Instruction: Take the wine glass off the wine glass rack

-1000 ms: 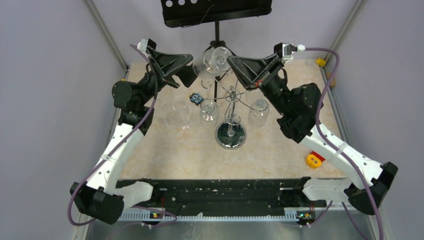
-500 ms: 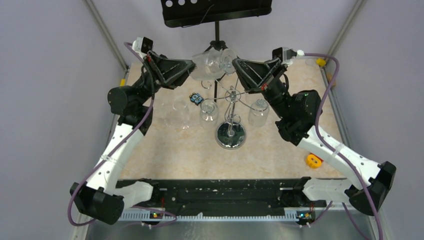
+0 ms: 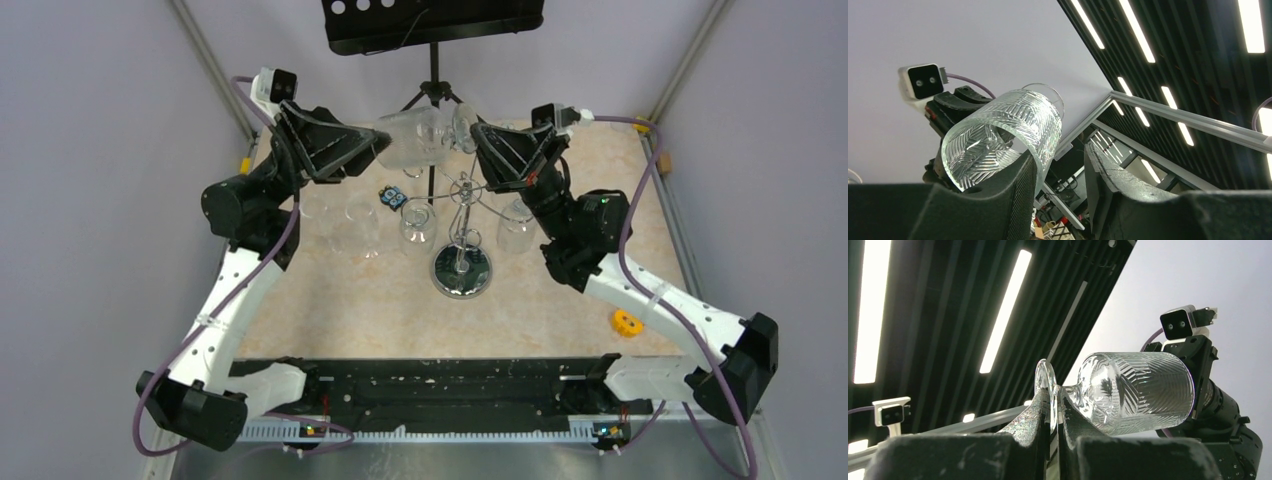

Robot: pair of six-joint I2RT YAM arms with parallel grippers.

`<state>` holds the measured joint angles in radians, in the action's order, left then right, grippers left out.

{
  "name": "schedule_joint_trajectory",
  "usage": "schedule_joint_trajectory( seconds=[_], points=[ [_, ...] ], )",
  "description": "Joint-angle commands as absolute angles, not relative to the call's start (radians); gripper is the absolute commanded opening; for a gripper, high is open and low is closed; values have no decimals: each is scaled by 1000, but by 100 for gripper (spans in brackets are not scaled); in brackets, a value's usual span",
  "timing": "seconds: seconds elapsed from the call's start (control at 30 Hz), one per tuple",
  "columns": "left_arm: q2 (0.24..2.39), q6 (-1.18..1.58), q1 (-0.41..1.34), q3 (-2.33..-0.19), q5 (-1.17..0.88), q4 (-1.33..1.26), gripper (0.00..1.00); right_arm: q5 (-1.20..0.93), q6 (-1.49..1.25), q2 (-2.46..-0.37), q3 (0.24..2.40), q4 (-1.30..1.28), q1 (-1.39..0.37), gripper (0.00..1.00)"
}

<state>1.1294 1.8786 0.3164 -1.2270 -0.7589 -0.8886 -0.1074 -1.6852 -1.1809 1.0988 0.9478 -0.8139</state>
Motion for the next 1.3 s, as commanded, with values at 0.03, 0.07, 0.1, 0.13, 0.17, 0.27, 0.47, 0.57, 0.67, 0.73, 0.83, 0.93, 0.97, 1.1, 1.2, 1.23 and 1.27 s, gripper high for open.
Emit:
schedule_joint_trajectory(
  seconds=[0.03,0.07,0.1,0.13,0.17,0.27,0.47,0.57,0.67,0.73,0.83,0.93,0.97,1.1,1.2,1.23,1.27],
  points=[
    [1087,1895,324,-1285,-794,-1001,43,-84,-1776,-1232,1084,1131,-812,0],
    [1089,1896,324,-1285,-795,-1003,43,-89,-1784,-1237,1087,1125,-812,0],
    [1091,1896,325,-1290,-798,-1003,43,-92,-1790,-1241,1087,1123,-811,0],
    [1094,1896,326,-1293,-802,-1003,43,-96,-1795,-1247,1089,1123,-812,0],
    [1097,1896,328,-1296,-806,-1003,43,-103,-1803,-1254,1092,1118,-812,0],
    [1098,1895,330,-1296,-808,-1001,38,-104,-1826,-1268,1085,1124,-813,0],
    [1093,1861,329,-1302,-814,-968,21,-103,-1835,-1270,1075,1122,-812,0],
    [1088,1832,330,-1308,-819,-933,5,-104,-1830,-1269,1073,1117,-812,0],
    [1081,1777,330,-1313,-816,-897,0,-107,-1818,-1268,1073,1105,-812,6],
    [1070,1700,330,-1326,-808,-877,0,-107,-1800,-1264,1065,1092,-811,22],
    [1046,1534,331,-1364,-802,-731,0,-94,-1779,-1247,1054,1070,-811,43],
    [1029,1406,331,-1389,-775,-615,0,-91,-1746,-1233,1051,1062,-806,58],
    [1027,1378,331,-1394,-766,-589,0,-89,-1732,-1225,1049,1048,-804,62],
    [1029,1262,331,-1431,-720,-489,0,-68,-1652,-1173,1047,925,-802,70],
    [1028,1125,331,-1477,-664,-344,0,-41,-1561,-1122,1055,806,-802,71],
    [1025,1066,331,-1493,-637,-281,0,-28,-1533,-1105,1058,768,-801,71],
    [1022,1007,330,-1509,-603,-205,0,-14,-1508,-1085,1062,727,-800,71]
  ],
)
